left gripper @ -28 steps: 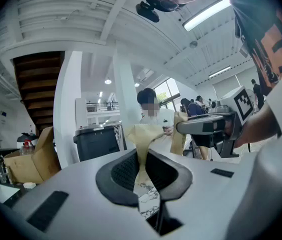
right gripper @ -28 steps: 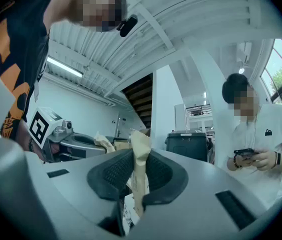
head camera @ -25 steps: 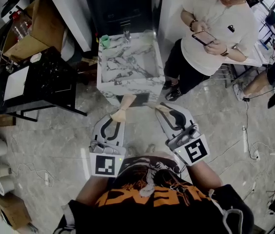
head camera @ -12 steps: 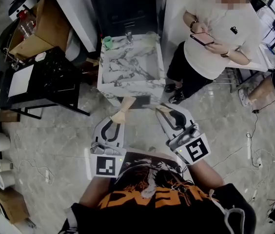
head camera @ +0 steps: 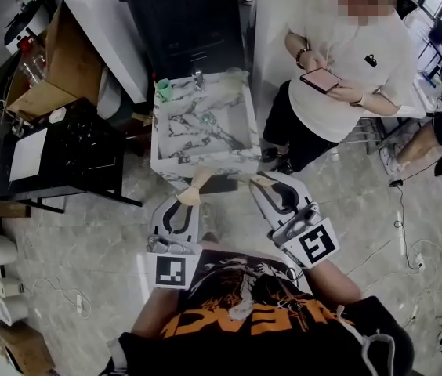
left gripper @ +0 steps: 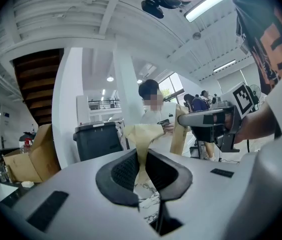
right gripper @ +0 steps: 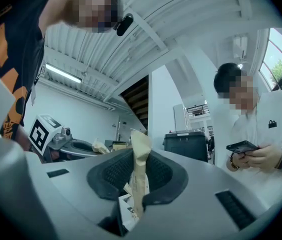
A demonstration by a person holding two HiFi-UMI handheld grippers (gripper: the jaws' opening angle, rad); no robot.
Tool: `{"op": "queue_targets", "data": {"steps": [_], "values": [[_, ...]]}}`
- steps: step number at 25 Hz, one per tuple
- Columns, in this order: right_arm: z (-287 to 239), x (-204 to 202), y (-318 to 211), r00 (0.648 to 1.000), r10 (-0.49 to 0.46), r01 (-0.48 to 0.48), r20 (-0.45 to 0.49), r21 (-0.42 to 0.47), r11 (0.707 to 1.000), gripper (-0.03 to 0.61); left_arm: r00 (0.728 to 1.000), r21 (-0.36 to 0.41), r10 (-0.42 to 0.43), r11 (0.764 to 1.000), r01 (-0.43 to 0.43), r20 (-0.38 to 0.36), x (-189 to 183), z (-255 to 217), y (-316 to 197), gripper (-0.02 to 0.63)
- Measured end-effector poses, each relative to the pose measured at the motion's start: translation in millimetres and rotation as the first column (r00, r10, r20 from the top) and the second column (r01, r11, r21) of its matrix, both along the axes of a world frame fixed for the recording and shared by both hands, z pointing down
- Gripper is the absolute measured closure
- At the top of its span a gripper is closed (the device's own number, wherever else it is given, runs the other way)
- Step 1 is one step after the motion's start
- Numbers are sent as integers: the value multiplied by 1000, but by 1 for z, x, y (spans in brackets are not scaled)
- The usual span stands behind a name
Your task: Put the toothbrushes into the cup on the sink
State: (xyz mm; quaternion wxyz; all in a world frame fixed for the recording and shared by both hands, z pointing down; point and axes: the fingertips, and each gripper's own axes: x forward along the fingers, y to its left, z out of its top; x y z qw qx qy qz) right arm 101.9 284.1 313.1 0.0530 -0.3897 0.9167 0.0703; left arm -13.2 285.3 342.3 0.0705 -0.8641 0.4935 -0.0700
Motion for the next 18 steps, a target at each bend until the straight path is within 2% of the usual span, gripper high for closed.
{"op": "queue_targets", "data": {"steps": [2,6,9,12,16,18], "values": [[-1,-6,-19,1000,7,-6,-8,6,1000,500,1000,-10,16,1000,-16,-12,-2,4,-24,557],[-2,-16,-71,998,60,-60,17,-11,998,500,996,31,81,996,-82,38,-9,4,-81,557],[-1,-34,-116,998,69,-69,-2,-29,997,500,996,25,85,996,-85,5,-27,3,-129,557],[-4,-50,-161,997,80,-81,-10,-46,996,500,992,14,119,993,-119,29,-40,12,-177,557],[2,-70,-223,993,117,-117,5,-83,990,500,980,7,167,986,-169,111,-58,18,-232,557],[5,-84,-247,992,129,-128,10,-96,987,500,975,4,183,983,-185,129,-70,18,-254,557]]}}
